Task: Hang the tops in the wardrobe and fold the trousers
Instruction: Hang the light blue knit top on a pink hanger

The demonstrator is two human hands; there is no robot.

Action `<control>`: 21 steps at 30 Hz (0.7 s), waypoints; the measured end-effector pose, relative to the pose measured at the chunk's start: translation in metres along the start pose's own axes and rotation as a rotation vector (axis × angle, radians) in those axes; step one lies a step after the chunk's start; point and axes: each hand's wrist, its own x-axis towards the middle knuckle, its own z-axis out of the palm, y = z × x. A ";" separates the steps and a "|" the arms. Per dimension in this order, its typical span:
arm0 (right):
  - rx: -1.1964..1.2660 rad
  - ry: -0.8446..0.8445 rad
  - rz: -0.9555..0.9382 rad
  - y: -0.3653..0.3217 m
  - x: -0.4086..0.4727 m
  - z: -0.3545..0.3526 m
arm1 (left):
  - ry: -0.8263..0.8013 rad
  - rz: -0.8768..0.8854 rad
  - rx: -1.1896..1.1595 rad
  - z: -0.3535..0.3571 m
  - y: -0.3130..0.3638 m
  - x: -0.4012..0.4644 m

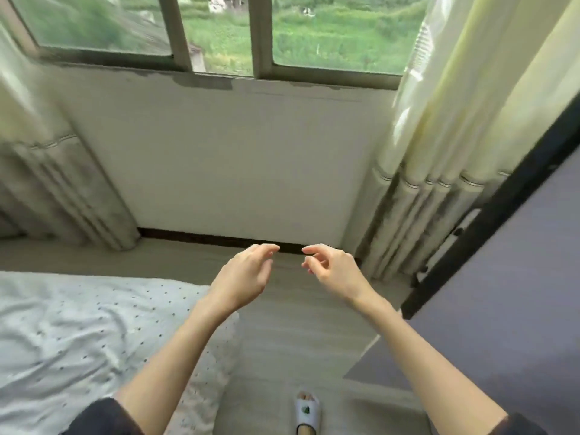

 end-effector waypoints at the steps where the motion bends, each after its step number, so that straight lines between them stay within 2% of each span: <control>1: -0.003 -0.063 -0.033 -0.012 0.033 0.013 | 0.038 -0.072 0.004 -0.014 -0.021 0.011; 13: -0.077 -0.456 -0.362 -0.138 0.292 0.099 | 0.396 -0.542 -0.028 -0.119 -0.166 0.118; 21: -0.186 -0.747 -0.605 -0.232 0.415 0.205 | 0.638 -0.879 -0.089 -0.169 -0.274 0.135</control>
